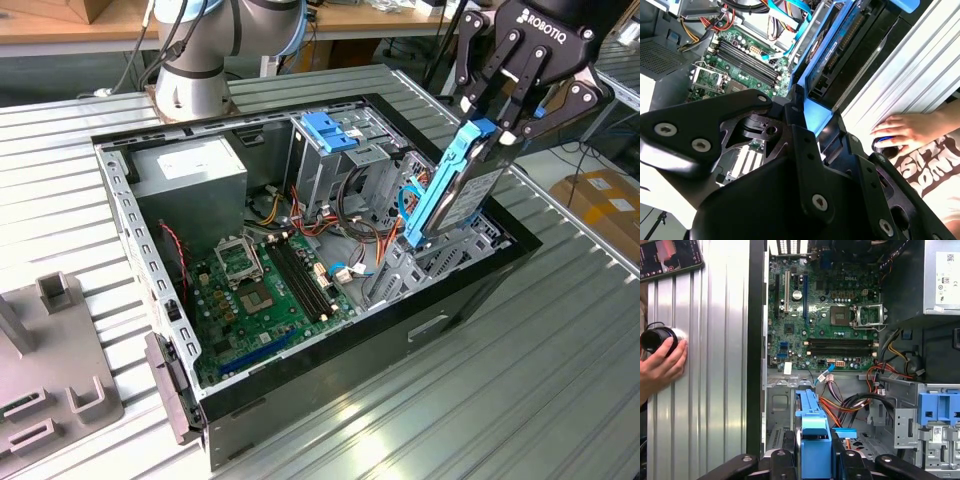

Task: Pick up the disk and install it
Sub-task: 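Insert the disk into the insertion slot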

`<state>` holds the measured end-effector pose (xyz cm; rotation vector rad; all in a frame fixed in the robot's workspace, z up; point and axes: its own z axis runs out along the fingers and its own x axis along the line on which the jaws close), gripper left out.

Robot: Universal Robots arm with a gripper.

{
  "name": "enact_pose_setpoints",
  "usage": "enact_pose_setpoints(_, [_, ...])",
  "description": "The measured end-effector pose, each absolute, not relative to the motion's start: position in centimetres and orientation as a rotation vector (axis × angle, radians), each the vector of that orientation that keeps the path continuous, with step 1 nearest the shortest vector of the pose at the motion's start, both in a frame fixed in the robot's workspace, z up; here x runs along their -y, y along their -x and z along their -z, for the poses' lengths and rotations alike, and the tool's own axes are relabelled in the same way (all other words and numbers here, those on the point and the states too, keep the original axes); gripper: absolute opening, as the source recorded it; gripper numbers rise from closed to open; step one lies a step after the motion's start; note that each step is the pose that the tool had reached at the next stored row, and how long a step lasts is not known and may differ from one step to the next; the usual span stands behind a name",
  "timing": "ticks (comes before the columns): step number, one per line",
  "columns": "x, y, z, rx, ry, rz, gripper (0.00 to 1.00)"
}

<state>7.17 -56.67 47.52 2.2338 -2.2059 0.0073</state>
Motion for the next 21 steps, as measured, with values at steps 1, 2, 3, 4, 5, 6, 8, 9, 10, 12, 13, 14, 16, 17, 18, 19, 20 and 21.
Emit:
enact_pose_setpoints(1, [56.67,-7.17,-47.44,2.206,-2.234,-0.007,0.37])
enact_pose_setpoints(2, [56.67,-7.17,-47.30,2.206,-2.234,-0.007,0.37])
enact_pose_setpoints(3, [56.68,-7.17,-47.29,2.206,-2.234,-0.007,0.37])
enact_pose_setpoints(4, [56.68,-7.17,-47.29,2.206,-2.234,-0.007,0.37])
enact_pose_setpoints(5, [56.67,-7.17,-47.24,2.206,-2.234,-0.007,0.37])
enact_pose_setpoints(6, [56.67,-7.17,-47.19,2.206,-2.234,-0.007,0.37])
enact_pose_setpoints(8, [56.67,-7.17,-47.15,2.206,-2.234,-0.007,0.37])
enact_pose_setpoints(9, [56.67,-7.17,-47.08,2.206,-2.234,-0.007,0.37])
enact_pose_setpoints(10, [56.67,-7.17,-47.03,2.206,-2.234,-0.007,0.37])
enact_pose_setpoints(12, [56.67,-7.17,-46.92,2.206,-2.234,-0.007,0.37])
enact_pose_setpoints(13, [56.67,-7.17,-46.89,2.206,-2.234,-0.007,0.37])
enact_pose_setpoints(14, [56.68,-7.17,-46.89,2.206,-2.234,-0.007,0.37])
enact_pose_setpoints(16, [56.67,-7.15,-46.87,2.206,-2.234,-0.007,0.37])
enact_pose_setpoints(17, [56.68,-7.13,-46.87,2.206,-2.234,-0.007,0.37])
enact_pose_setpoints(18, [56.67,-7.12,-46.87,2.206,-2.234,-0.007,0.37])
enact_pose_setpoints(19, [56.67,-7.11,-46.87,2.206,-2.234,-0.007,0.37])
enact_pose_setpoints(20, [56.67,-7.11,-46.86,2.206,-2.234,-0.007,0.37])
enact_pose_setpoints(21, [56.65,-7.11,-46.84,2.206,-2.234,-0.007,0.37])
